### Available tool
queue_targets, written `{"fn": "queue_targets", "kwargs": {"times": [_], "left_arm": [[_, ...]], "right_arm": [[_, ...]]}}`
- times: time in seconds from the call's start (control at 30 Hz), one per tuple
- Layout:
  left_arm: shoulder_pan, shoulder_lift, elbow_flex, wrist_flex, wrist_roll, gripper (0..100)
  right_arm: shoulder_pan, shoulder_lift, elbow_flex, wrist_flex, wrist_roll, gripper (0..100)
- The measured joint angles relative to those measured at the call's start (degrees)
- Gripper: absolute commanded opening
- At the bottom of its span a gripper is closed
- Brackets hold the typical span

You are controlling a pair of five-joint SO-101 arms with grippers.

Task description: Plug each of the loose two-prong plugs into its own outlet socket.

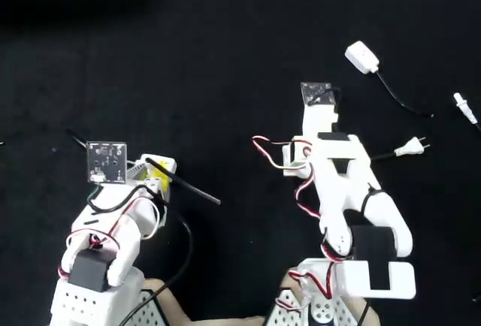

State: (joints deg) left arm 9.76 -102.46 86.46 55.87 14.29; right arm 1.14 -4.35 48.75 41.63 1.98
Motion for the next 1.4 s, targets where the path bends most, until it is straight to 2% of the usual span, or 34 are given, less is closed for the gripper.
{"fn": "queue_targets", "kwargs": {"times": [0.13, 0.4, 0.53, 0.87, 1.03, 1.4], "left_arm": [[0.44, 6.77, -0.88, -3.96, -0.09, 3], [0.70, 29.27, -5.71, -14.51, -0.09, 3], [0.70, 35.25, -5.80, -20.13, -0.09, 3], [-1.93, 34.99, -0.53, -28.22, -2.11, 3], [-2.29, 34.37, 0.88, -29.98, -4.40, 3], [-2.29, 34.37, 0.88, -32.53, -4.48, 3]], "right_arm": [[0.00, 0.00, 0.00, 0.00, -0.97, 1.1], [0.00, 0.00, 0.00, -0.18, -1.32, 1.1], [0.00, 0.00, 0.00, -0.18, -1.32, 1.1], [0.00, 0.00, 0.09, -0.62, -1.32, 1.1], [0.00, 0.00, 0.09, -0.62, -1.32, 1.1], [0.00, 0.00, 0.09, -0.70, -1.41, 1.1]]}}
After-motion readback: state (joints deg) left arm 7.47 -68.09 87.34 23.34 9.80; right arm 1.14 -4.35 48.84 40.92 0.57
